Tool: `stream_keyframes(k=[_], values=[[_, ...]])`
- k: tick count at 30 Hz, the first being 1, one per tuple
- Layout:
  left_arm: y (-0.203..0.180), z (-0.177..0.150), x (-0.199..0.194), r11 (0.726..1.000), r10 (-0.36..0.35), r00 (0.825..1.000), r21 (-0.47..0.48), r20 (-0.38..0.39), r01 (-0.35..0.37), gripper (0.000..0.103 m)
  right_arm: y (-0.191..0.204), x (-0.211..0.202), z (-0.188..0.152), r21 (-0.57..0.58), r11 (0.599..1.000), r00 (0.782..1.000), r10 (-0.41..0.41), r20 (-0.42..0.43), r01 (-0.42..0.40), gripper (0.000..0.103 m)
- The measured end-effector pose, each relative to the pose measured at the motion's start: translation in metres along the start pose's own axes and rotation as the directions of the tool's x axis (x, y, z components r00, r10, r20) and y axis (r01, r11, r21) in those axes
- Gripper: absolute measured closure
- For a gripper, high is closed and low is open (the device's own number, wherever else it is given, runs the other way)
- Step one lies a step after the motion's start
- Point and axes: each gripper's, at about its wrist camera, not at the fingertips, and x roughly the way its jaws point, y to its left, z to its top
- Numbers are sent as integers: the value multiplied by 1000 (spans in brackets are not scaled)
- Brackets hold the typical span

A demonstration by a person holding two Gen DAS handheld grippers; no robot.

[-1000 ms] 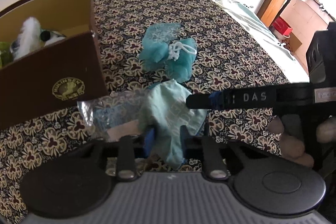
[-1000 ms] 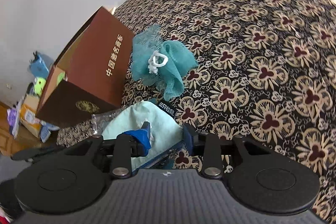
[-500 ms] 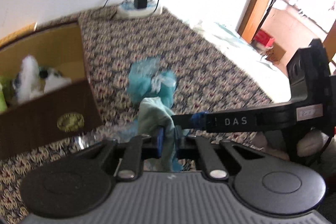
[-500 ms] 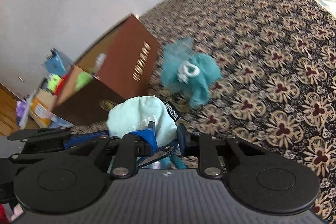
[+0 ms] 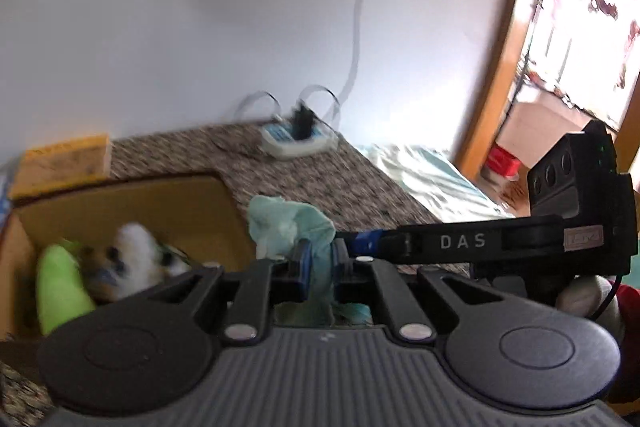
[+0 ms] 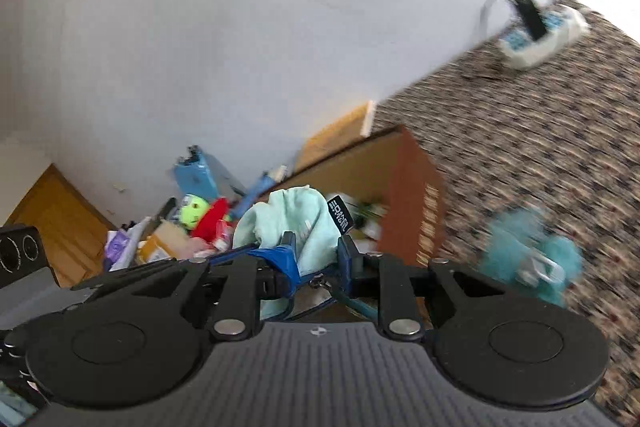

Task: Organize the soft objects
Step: 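Carry the mint-green cloth into the box and open the right gripper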

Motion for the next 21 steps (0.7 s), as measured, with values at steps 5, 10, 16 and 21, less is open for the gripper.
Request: stream_keyframes(k=[5, 10, 16, 21], values=[[46, 7, -17, 997, 69, 997, -32, 43, -68, 99, 31, 44, 8, -73, 997, 999, 35, -9, -35, 99], [95, 7, -16, 989, 110, 993, -98, 34, -106, 99, 53, 92, 7, -132, 991, 999, 19, -39, -24, 99], [146, -7, -1, 976, 131, 991, -170, -33, -135, 99, 64, 136, -3, -192, 976, 991, -114, -70, 99, 94], [172, -24, 17, 964, 163, 978, -190, -127, -185, 97, 69, 158, -12, -246, 940, 956, -271, -110, 238, 93]])
